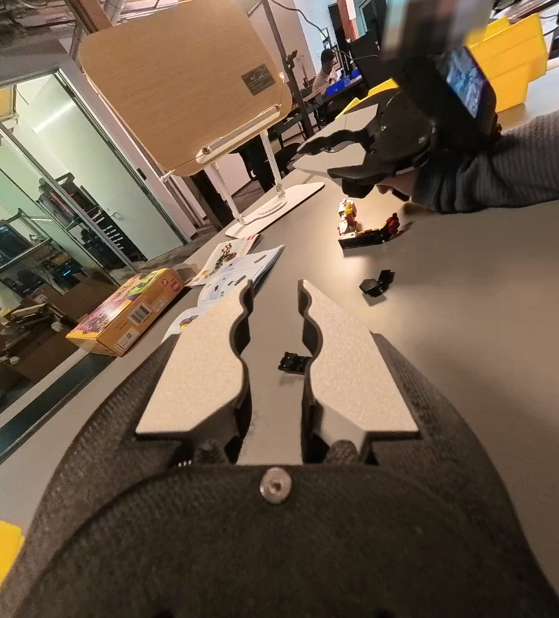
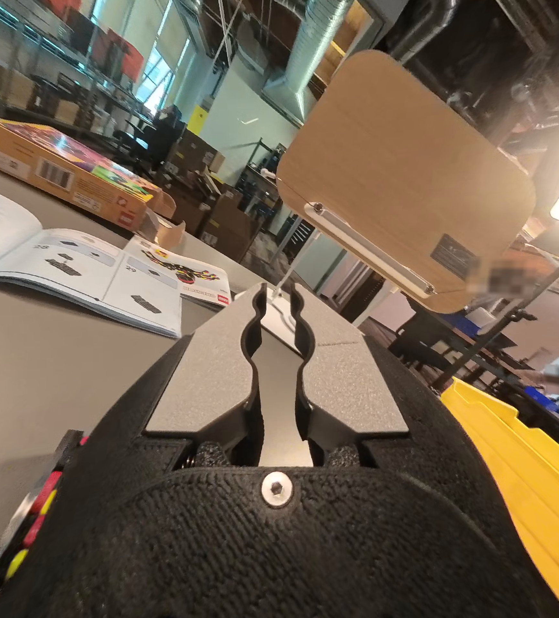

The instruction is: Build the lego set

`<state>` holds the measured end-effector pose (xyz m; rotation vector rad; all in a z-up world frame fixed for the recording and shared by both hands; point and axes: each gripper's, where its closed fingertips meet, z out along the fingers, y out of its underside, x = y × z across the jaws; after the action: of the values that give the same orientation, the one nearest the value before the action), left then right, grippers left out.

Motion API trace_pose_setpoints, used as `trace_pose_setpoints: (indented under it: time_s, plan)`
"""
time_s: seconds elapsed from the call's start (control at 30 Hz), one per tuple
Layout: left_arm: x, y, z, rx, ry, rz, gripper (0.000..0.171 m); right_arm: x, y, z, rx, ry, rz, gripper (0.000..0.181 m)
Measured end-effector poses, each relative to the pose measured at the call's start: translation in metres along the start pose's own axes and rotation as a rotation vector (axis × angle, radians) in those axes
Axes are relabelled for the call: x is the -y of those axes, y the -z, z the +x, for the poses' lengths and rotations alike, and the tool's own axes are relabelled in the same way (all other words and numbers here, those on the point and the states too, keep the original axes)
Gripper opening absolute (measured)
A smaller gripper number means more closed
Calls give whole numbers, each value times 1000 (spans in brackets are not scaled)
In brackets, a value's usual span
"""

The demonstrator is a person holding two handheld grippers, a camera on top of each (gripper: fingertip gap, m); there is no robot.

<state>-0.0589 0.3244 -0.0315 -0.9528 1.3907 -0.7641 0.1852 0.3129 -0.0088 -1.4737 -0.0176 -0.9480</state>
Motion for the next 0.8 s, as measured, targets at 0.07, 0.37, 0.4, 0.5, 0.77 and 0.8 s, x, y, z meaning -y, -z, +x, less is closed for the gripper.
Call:
trace_pose_setpoints:
  time_s: [0.07,0.37,0.4,0.5,0.77,0.8]
  plan:
    - [0,0,1,-2,-11,1,25,-3,-1,3,-19,-3,-18,12]
    - [1,2,1,-5,-1,8,25,-7,-1,7,-46,20,-42,11]
    - [2,2,1,-5,1,9,25,-7,-1,7,-46,21,-42,11]
    - [1,1,2,-6,0,8,25,-7,-1,7,-41,14,-41,11]
    - [0,-1,9,-23,-51,-2,24,183,16,-142,621,-78,255,11]
    - [0,-1,11,-28,-67,-6,24,215,29,-181,831,-70,231,13]
